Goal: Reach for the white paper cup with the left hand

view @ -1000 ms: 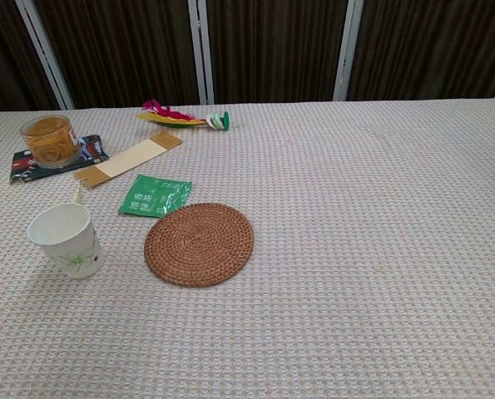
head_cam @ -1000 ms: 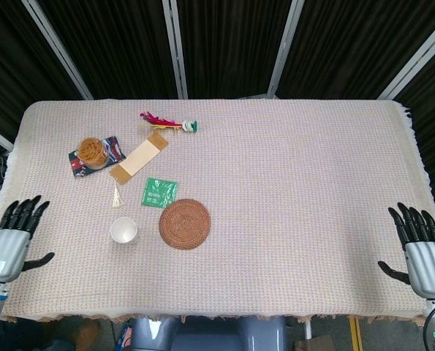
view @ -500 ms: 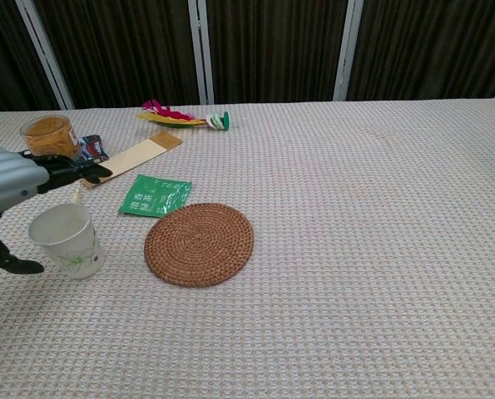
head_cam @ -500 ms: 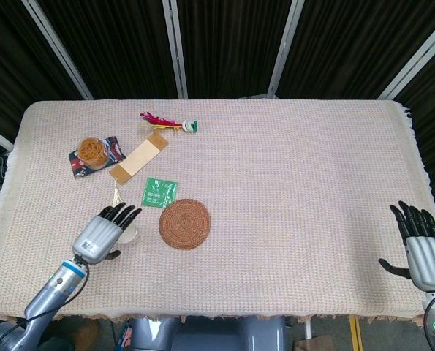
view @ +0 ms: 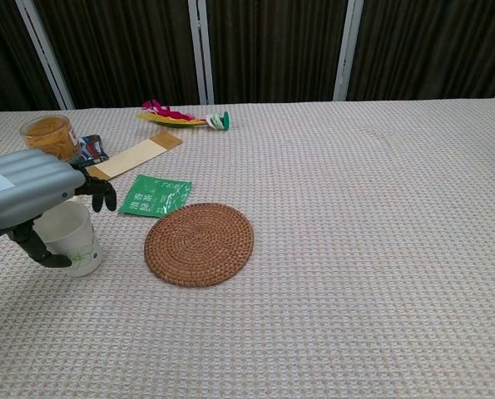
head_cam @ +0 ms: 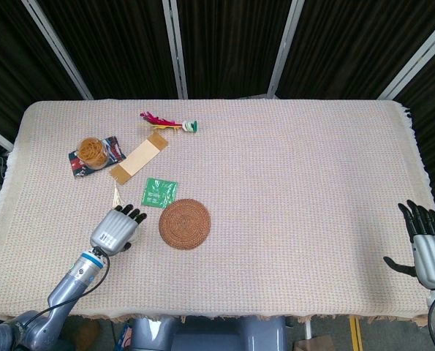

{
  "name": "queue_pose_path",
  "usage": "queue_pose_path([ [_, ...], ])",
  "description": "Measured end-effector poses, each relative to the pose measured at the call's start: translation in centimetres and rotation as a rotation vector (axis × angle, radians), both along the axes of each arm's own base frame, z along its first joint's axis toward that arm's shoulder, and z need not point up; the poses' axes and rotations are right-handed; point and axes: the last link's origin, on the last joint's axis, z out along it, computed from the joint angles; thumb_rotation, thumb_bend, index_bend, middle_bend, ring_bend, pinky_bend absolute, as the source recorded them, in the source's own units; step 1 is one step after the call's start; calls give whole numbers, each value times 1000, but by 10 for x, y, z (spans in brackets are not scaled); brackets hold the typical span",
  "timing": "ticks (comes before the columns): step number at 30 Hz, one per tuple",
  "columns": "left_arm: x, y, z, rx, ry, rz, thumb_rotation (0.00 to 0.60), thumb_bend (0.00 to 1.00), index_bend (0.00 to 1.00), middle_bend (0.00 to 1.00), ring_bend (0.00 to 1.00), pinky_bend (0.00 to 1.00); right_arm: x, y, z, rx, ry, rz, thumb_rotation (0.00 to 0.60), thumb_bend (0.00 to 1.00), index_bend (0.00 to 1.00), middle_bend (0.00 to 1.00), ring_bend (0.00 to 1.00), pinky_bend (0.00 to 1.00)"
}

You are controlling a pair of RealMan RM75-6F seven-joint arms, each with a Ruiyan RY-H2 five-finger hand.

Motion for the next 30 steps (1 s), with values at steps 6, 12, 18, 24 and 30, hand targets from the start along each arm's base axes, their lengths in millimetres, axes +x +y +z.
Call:
queue_pose_path([
  [6,1,-1,4,14,4,19,600,278,350,389,320,504,0,0,0,1,-4,1,600,0,0,0,0,0],
  [12,4,-3,8,19,-11,25,600,248,349,390,326,508,1,-1,0,4,-5,2,600,0,0,0,0,0],
  [18,25,1,15,27,-94,-5,600,231,342,386,326,508,0,-2,-1,9,-3,-5,600,0,0,0,0,0],
  [24,61,9,13,22,-145,-63,600,231,342,386,326,508,-5,-6,-2,13,1,-32,600,0,0,0,0,0],
  [30,97,16,-1,10,-138,-110,600,229,341,385,326,508,-11,-11,0,6,-2,-59,600,0,0,0,0,0],
])
